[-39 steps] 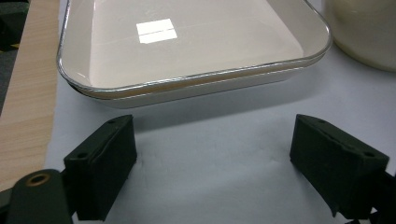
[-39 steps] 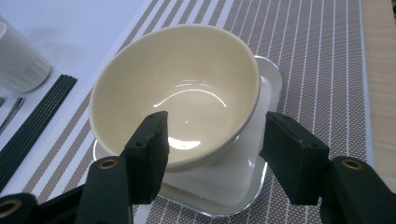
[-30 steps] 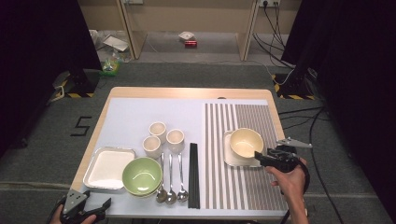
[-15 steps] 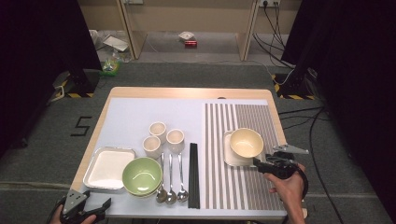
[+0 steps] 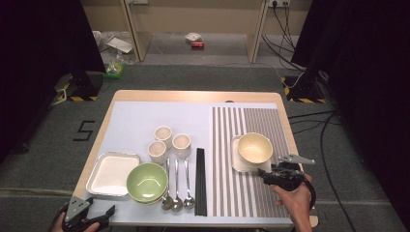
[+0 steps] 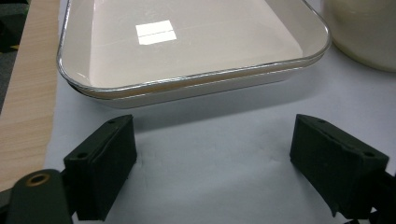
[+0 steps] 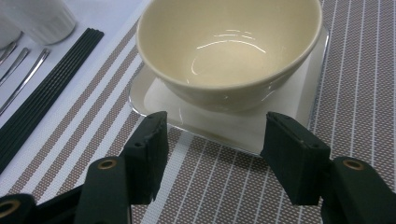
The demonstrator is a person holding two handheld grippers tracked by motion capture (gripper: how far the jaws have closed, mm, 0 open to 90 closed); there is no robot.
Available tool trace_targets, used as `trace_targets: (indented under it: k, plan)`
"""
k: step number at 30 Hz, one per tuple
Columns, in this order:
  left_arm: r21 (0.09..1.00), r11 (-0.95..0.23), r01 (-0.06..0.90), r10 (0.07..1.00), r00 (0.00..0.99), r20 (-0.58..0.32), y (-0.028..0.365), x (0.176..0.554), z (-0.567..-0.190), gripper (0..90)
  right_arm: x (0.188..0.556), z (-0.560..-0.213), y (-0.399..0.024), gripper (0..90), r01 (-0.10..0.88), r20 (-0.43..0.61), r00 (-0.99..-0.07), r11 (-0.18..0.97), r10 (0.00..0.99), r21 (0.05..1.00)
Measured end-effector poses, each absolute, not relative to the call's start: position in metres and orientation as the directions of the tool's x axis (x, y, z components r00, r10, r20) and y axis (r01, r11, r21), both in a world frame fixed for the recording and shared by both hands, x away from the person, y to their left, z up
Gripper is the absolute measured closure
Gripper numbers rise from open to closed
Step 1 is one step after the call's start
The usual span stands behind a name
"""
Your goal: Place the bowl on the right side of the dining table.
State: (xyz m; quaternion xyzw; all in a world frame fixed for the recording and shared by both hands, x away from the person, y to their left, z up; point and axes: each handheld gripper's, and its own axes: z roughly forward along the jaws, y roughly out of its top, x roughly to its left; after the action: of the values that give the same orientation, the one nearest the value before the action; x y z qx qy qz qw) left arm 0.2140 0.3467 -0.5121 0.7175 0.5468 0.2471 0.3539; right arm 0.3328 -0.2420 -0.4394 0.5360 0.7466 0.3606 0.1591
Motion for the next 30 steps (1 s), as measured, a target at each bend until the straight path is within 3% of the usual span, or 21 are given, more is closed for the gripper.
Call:
trace_targets:
  k: [30]
  plan:
    - [0.780, -0.148, 0.609, 0.959, 0.280, -0.036, 0.346, 0.214, -0.512, 13.4, 0.329, -0.447, -0.196, 42.9, 0.652, 0.122, -0.494, 0.274, 0.861, 0.707]
